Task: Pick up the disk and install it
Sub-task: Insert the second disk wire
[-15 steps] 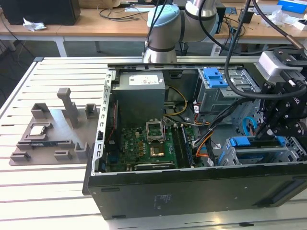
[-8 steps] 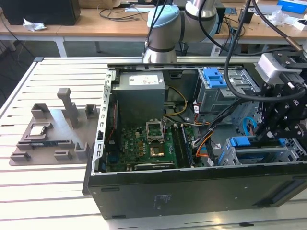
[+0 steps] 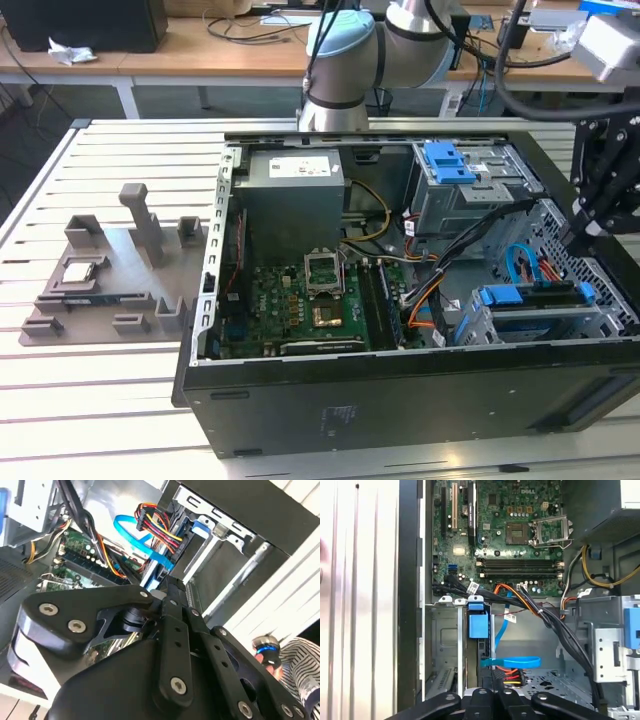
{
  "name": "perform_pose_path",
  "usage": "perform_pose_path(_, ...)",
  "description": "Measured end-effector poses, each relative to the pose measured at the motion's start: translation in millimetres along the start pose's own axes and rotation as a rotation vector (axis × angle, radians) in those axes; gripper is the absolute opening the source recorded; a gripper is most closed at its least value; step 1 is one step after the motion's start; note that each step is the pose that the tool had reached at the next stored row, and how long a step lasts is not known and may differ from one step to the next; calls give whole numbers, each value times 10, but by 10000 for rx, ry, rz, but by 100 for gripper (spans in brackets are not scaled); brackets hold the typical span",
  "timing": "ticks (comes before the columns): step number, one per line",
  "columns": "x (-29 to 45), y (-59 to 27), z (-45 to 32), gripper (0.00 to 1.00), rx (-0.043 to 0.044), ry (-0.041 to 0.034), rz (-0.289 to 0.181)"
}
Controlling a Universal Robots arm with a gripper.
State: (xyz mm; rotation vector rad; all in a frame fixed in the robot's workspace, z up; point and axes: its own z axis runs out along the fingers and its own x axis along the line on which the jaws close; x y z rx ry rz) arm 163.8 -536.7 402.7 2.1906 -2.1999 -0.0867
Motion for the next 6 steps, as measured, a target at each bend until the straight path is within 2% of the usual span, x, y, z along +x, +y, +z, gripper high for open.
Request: perform_pose_path(6, 0, 0, -6, 11, -1, -2, -1)
